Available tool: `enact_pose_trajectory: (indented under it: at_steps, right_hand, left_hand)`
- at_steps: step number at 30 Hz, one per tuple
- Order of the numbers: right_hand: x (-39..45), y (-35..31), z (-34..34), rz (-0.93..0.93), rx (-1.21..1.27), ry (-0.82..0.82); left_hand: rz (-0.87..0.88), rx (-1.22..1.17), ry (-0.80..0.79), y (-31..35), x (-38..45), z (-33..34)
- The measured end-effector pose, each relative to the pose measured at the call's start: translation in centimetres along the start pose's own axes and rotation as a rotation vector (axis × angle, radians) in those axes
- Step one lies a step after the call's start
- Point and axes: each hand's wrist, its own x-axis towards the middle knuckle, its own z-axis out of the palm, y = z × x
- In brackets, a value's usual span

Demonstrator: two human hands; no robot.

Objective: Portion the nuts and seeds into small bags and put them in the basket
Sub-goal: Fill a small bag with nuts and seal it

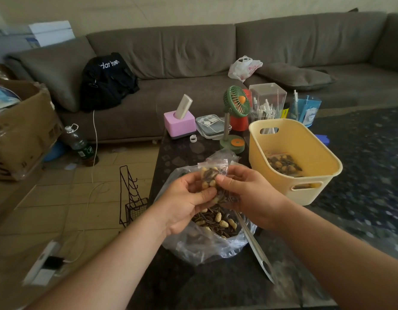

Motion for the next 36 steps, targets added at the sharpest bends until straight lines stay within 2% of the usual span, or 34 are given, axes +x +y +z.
enact_pose_trajectory:
  at_steps: [5, 10, 17, 22, 25, 30, 36]
  right_hand:
    - [0.2, 0.0, 0.3, -0.045, -0.002, 0.028]
    - [0.2, -0.4, 0.4, -0.03, -0.026, 0.049]
    - [0.0, -0.5, 1.0, -0.033, -0.057, 0.054]
    - [0.1, -0.6, 0.9, 0.011, -0.05, 0.039]
    - [0.5, -0.1, 0.9, 0.027, -0.101, 0.096]
    - [0.6, 0.2, 0.7, 0.03, -0.13, 0.115]
    - [0.5, 0.7, 0.7, 0.084, -0.122, 0.053]
  left_hand:
    - [-0.022, 0.011, -0.037, -0.2, -0.2, 0.1]
    - [0.042, 0.102, 0.153, 0.2, -0.4, 0.3]
    - [0.123, 0.208, 0.214, 0.0, -0.3, 0.4]
    - [0.126, 0.227, 0.202, -0.4, -0.2, 0.3]
    - [0.119, 0.212, 0.153, -0.5, -0.2, 0.2]
    - [0.012, 0.155, 0.047, -0.6, 0.0, -0.5]
    - [-0.114, 0.219, 0.129, -1.0, 0.2, -1.5]
